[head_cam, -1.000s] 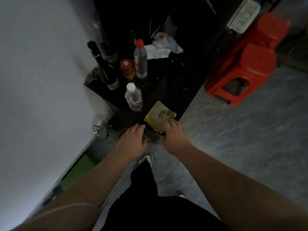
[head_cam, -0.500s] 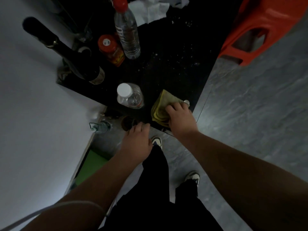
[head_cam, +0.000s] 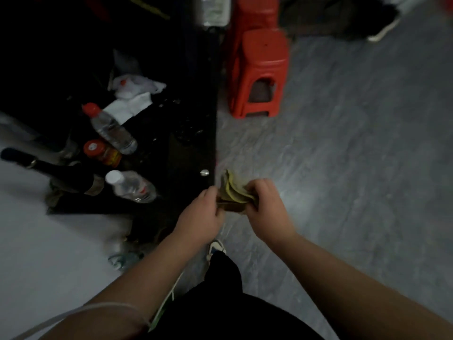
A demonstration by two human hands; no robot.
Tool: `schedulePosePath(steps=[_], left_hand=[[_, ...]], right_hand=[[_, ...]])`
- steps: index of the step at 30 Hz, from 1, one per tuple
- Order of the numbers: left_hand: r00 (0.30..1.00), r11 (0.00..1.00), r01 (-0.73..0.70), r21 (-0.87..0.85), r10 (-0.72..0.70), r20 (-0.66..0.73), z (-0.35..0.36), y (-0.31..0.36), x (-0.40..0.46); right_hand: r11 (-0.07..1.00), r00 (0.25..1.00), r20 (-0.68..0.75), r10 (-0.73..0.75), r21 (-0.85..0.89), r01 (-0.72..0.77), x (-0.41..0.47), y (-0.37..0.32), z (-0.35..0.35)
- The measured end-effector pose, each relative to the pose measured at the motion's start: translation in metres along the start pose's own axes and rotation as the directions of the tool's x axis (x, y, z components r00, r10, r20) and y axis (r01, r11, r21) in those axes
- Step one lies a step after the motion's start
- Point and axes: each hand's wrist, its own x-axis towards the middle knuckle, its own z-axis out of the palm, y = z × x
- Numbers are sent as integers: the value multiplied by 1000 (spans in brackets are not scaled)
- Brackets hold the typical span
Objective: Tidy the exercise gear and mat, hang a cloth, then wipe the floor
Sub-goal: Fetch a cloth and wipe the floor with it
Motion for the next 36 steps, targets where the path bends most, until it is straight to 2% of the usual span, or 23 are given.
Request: schedulePosePath(steps=[3, 5, 7, 10, 12, 13, 15, 17, 18, 19, 23, 25, 26, 29, 31, 33, 34, 36], left_hand=[[992, 967, -94, -239, 110, 55, 28, 71, -21], [969, 933, -169, -318, 216, 117, 57, 120, -42], [922, 906, -275, -322, 344, 179, 91, 172, -69], [805, 850, -384, -361, 500, 320, 152, 252, -121], [737, 853, -402, -334, 518, 435, 198, 300, -160], [700, 867, -362, -343, 496, 514, 221, 324, -182], [577, 888, -122, -444, 428, 696, 266, 364, -228], [342, 877, 120, -465, 404, 849, 302, 397, -276], [251, 881, 145, -451, 408, 878, 317, 412, -299], [189, 886, 148, -439, 410, 892, 333, 425, -321], [73, 924, 47, -380, 376, 924, 396, 473, -385], [-28, 930, -37, -365, 364, 931, 421, 489, -412], [-51, 926, -73, -370, 367, 929, 433, 497, -423], [8, 886, -225, -404, 417, 909, 466, 525, -443], [5, 872, -270, -407, 424, 905, 488, 549, -447], [-58, 880, -252, -403, 402, 914, 510, 577, -441], [-98, 883, -255, -393, 381, 919, 520, 591, -436], [-198, 883, -275, -380, 335, 921, 539, 622, -426]], right_hand=[[962, 966, -133, 221, 192, -194, -65, 18, -68], [910, 924, -183, 334, 317, -266, -122, 35, -115], [856, 880, -243, 407, 437, -275, -191, 52, -160], [767, 784, -356, 509, 601, -226, -307, 76, -221], [708, 679, -430, 595, 680, -190, -383, 93, -249], [681, 622, -462, 632, 714, -161, -418, 100, -261], [622, 516, -502, 694, 779, -79, -483, 110, -282], [570, 420, -522, 743, 822, 13, -542, 113, -299], [566, 373, -534, 759, 824, 25, -569, 114, -306], [580, 313, -551, 773, 815, 0, -595, 113, -311], [642, -1, -669, 743, 713, -281, -677, 129, -320], [611, -79, -690, 720, 683, -400, -703, 138, -322], [595, -100, -685, 722, 688, -414, -712, 144, -323], [565, -172, -623, 763, 772, -291, -731, 154, -338], [494, -208, -485, 849, 869, -9, -744, 168, -353], [370, -131, -346, 929, 865, 340, -757, 182, -370], [313, -86, -309, 947, 830, 462, -764, 190, -378], [236, -49, -263, 963, 747, 621, -772, 210, -394]])
